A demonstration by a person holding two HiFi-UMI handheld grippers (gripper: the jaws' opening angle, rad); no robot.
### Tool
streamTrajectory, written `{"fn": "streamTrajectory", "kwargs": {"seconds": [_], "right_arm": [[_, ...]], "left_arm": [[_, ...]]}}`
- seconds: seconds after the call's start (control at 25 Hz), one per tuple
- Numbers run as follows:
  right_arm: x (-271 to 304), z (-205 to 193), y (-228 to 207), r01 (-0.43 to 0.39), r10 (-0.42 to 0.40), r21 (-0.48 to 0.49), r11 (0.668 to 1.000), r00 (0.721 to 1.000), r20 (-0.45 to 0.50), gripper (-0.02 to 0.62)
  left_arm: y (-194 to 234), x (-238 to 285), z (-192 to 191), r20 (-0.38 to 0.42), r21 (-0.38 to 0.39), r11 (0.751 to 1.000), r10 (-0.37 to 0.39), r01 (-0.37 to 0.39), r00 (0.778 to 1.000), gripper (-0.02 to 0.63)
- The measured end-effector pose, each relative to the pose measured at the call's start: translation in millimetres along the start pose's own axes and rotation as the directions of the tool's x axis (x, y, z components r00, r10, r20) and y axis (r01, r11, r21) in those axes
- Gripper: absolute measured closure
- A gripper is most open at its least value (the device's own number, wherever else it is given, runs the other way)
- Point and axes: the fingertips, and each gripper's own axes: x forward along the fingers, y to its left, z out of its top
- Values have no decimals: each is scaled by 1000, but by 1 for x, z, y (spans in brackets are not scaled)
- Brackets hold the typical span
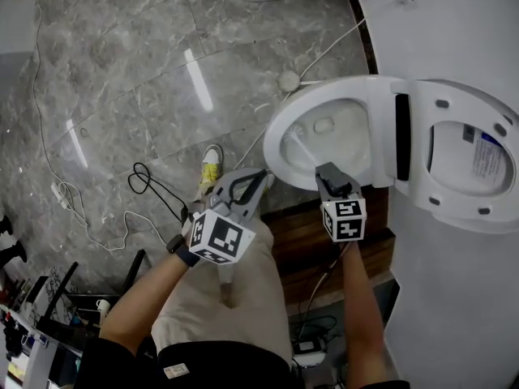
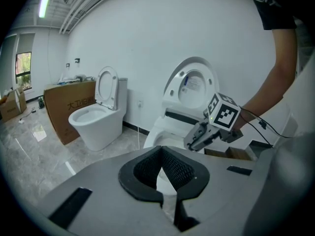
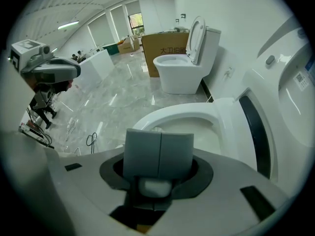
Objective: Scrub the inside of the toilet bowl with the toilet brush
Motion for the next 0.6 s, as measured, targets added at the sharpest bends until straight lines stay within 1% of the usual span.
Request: {"fn": "streamTrajectory", "kwargs": {"seconds": [0.16,0.36,0.6], "right_arm": [[1,0,-12,27,-28,15,1000,1000,10,431],[5,3,-25,91,-95,84,992,995,35,431],[8,9,-43,150,-156,104,983,986,53,431]], "left_arm": [[-11,9,6,13,-12,1000,-4,4,1000,588],[-15,14,6,10,-1,1000,-22,22,1000,588],[-18,13,1,-2,-9,1000,-24,24,1000,588]]}}
